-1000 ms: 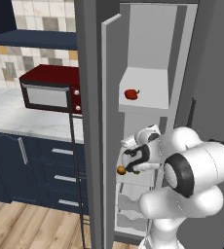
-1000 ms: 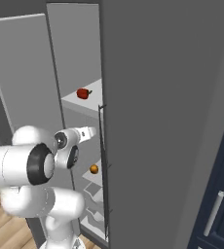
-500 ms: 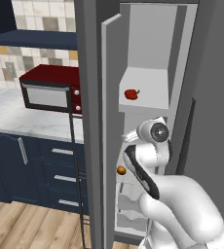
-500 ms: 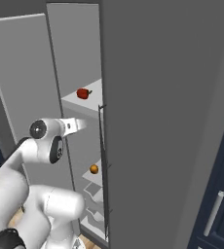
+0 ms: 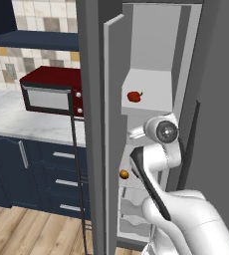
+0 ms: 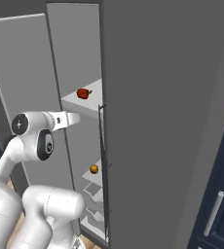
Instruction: Take the sweet potato and bell pepper from the highest rack and move them to the second highest rack where the peach and mango are located, to maximize freezer space. Close the freezer door after rearranging.
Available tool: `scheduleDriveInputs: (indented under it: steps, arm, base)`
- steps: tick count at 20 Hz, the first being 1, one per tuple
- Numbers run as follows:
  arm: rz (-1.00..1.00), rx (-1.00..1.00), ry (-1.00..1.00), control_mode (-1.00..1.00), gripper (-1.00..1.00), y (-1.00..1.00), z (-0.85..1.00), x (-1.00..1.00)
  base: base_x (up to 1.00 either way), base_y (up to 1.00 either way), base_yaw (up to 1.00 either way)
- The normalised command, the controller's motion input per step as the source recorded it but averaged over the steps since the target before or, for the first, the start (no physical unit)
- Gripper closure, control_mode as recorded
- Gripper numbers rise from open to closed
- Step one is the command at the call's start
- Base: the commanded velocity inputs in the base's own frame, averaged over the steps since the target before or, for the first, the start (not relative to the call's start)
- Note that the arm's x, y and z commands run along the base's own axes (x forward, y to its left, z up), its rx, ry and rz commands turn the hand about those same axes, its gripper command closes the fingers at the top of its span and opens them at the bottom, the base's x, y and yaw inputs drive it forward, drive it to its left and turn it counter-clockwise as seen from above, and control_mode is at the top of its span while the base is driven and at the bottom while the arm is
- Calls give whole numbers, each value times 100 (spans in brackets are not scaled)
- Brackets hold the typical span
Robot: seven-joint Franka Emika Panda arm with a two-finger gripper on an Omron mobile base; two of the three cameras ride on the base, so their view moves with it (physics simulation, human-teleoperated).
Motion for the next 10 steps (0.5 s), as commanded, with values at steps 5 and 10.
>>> scheduleDriveInputs:
  steps: [5,10]
  arm:
    - [-2,0,3,-100,-100,0,87,2]
    - [0,0,26,-100,-100,-2,56,34]
  base:
    - [0,0,0]
    - [0,0,0]
